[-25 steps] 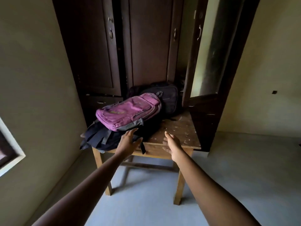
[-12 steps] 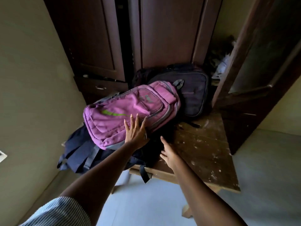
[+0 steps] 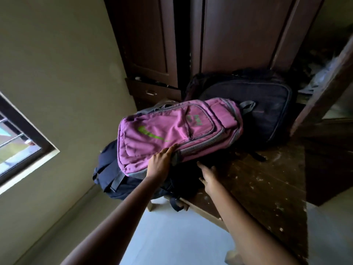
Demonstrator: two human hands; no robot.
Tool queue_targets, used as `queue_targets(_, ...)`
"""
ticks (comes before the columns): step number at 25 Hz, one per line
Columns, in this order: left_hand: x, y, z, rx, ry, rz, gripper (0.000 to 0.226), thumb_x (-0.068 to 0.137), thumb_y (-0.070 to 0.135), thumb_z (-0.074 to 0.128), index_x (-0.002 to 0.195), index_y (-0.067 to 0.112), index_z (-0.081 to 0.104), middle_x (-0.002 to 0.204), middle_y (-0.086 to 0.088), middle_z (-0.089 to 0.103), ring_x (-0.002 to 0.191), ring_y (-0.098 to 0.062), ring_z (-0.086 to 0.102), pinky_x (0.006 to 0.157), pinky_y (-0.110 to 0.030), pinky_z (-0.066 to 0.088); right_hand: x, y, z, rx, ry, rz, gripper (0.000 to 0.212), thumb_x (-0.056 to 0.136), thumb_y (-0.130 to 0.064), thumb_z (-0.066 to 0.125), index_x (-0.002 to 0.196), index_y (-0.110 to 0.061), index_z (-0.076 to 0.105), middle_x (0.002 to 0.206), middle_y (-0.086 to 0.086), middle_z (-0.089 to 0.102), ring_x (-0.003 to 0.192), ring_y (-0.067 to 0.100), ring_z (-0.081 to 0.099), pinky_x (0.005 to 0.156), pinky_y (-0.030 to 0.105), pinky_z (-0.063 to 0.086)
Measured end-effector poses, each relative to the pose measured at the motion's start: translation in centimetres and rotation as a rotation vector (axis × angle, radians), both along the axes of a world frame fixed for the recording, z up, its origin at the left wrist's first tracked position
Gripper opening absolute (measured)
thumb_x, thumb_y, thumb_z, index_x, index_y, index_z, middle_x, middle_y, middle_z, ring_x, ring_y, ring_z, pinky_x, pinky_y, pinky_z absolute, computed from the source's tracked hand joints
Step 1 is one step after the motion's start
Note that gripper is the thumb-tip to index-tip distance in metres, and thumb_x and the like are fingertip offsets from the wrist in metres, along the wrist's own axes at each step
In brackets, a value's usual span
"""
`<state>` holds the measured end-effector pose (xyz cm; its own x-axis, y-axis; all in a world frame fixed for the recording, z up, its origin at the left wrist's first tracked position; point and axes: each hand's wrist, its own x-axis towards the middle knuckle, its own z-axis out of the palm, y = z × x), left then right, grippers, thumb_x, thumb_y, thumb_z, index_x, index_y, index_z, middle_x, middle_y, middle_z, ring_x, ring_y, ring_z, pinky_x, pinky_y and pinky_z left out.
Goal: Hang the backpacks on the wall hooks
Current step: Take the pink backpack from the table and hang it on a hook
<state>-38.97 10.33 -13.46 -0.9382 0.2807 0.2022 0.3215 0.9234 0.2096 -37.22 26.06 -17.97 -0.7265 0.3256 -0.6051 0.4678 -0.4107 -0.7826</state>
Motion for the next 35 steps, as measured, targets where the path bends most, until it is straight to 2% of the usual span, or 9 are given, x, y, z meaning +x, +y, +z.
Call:
queue_targets(4, 5.5, 0.1, 2.8, -0.022, -0.012, 0.176, 0.061, 0.084, 0.018, 0.051, 0.139, 0.038, 0.035, 0.117, -0.008, 0.067, 0.099, -0.034, 0.063, 0.077, -0.041, 0.045, 2.5, 0.3, 1.5, 0.052, 0.028, 0.173, 0.075, 0.085, -0.018, 0.063, 0.147, -0.008, 0.021, 0.152, 0.015, 0.03, 0.132, 0.031, 0.039, 0.108, 0.041, 0.038)
queue_targets(7, 10.8, 0.2, 4.8, -0.03, -0.037, 0.302, 0.043, 0.082, 0.021, 0.053, 0.124, 0.031, 0.052, 0.101, -0.01, 0.07, 0.092, -0.035, 0.064, 0.071, -0.04, 0.044, 5.9, 0.5, 3.7, 0.038, 0.085, 0.293, 0.059, 0.086, -0.015, 0.061, 0.138, -0.004, 0.037, 0.138, 0.015, 0.046, 0.11, 0.023, 0.049, 0.09, 0.03, 0.042)
queue_targets(11, 19.1, -1.8, 7.0, 0.159, -0.003, 0.463, 0.035, 0.073, 0.023, 0.05, 0.104, 0.022, 0.065, 0.092, -0.015, 0.071, 0.088, -0.035, 0.065, 0.065, -0.036, 0.039, 10.1, -2.3, 5.6, -0.072, 0.202, 0.495, 0.031, 0.082, -0.014, 0.065, 0.112, -0.011, 0.055, 0.093, 0.006, 0.063, 0.07, 0.007, 0.062, 0.061, 0.021, 0.05)
queue_targets(14, 26.0, -5.3, 7.3, 0.36, 0.05, 0.689, 0.048, 0.061, 0.036, 0.043, 0.101, 0.027, 0.067, 0.096, -0.016, 0.072, 0.097, -0.03, 0.067, 0.07, -0.037, 0.045, 13.7, -7.0, 6.3, -0.15, 0.288, 0.75, 0.04, 0.083, -0.015, 0.065, 0.122, -0.013, 0.057, 0.115, 0.005, 0.065, 0.099, 0.019, 0.063, 0.08, 0.031, 0.055)
queue_targets(17, 31.8, -8.4, 5.5, 0.43, 0.025, 0.868, 0.056, 0.059, 0.021, 0.041, 0.108, 0.021, 0.068, 0.101, -0.024, 0.068, 0.103, -0.033, 0.065, 0.071, -0.038, 0.047, 17.9, -11.9, 5.5, -0.149, 0.28, 0.958, 0.041, 0.081, -0.017, 0.068, 0.121, -0.01, 0.061, 0.121, 0.008, 0.066, 0.111, 0.029, 0.062, 0.102, 0.045, 0.047)
queue_targets(21, 40.5, -10.9, 2.8, 0.588, -0.033, 1.158, 0.048, 0.06, 0.019, 0.042, 0.098, 0.019, 0.071, 0.091, -0.015, 0.075, 0.087, -0.018, 0.066, 0.062, -0.033, 0.042, 24.7, -17.8, 3.1, -0.134, 0.186, 1.198, 0.033, 0.084, -0.014, 0.066, 0.117, -0.007, 0.063, 0.115, 0.016, 0.068, 0.107, 0.034, 0.064, 0.098, 0.045, 0.049)
queue_targets(27, 54.5, -15.4, 1.3, 0.795, 0.011, 1.51, 0.046, 0.056, 0.016, 0.044, 0.091, 0.025, 0.072, 0.085, -0.007, 0.075, 0.083, -0.026, 0.067, 0.071, -0.041, 0.052, 35.6, -26.5, 1.4, -0.156, 0.08, 1.624, 0.032, 0.088, -0.015, 0.062, 0.118, -0.006, 0.059, 0.111, 0.015, 0.068, 0.098, 0.031, 0.067, 0.087, 0.039, 0.056)
queue_targets(32, 68.2, -20.8, 1.2, 0.984, 0.262, 1.801, 0.04, 0.067, 0.004, 0.049, 0.091, 0.027, 0.072, 0.086, -0.005, 0.074, 0.086, -0.026, 0.067, 0.083, -0.044, 0.052, 46.8, -35.9, 3.2, 0.015, 0.298, 2.023, 0.031, 0.088, -0.021, 0.061, 0.118, -0.012, 0.061, 0.113, 0.011, 0.068, 0.101, 0.026, 0.066, 0.087, 0.035, 0.052)
queue_targets(35, 74.4, -23.1, 1.9, 1.193, 0.533, 1.91, 0.042, 0.078, -0.016, 0.045, 0.092, 0.015, 0.07, 0.075, -0.004, 0.065, 0.074, -0.022, 0.059, 0.074, -0.03, 0.05, 52.3, -41.4, 4.0, 0.2, 0.561, 2.196, 0.028, 0.085, -0.023, 0.061, 0.112, -0.015, 0.064, 0.102, 0.005, 0.068, 0.099, 0.025, 0.065, 0.087, 0.035, 0.05)
